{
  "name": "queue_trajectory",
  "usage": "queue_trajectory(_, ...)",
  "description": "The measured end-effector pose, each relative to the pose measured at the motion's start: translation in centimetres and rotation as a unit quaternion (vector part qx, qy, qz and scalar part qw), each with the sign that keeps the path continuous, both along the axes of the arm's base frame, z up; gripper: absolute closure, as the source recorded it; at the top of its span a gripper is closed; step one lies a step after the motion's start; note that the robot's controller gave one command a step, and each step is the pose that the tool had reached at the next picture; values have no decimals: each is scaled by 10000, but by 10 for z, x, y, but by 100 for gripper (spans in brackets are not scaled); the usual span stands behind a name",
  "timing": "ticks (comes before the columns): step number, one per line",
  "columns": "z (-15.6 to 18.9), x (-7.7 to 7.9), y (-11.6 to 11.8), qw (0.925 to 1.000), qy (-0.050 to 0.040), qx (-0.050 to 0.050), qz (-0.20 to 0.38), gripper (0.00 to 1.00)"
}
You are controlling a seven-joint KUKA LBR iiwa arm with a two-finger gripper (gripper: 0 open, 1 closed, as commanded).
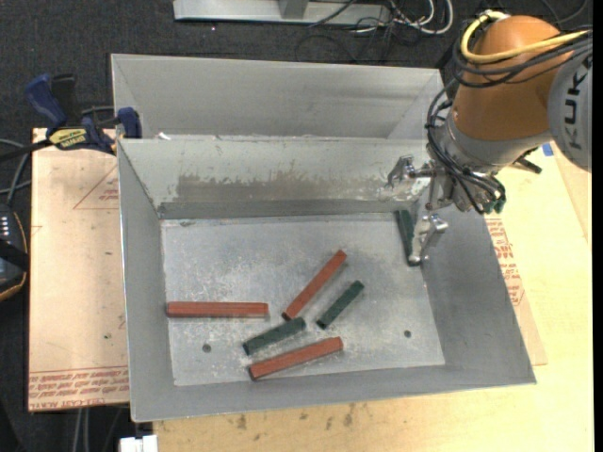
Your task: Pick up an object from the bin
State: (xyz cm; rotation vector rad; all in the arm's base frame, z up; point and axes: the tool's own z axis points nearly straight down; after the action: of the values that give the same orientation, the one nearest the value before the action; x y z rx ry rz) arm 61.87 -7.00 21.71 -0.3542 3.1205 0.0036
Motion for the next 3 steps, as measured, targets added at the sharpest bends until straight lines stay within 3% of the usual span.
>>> queue_trajectory(1, -37, 2, 21, 9962, -55, -22, 864, 0)
queue_trajectory(3, -65, -7, 38, 9967, 24, 10, 811, 0)
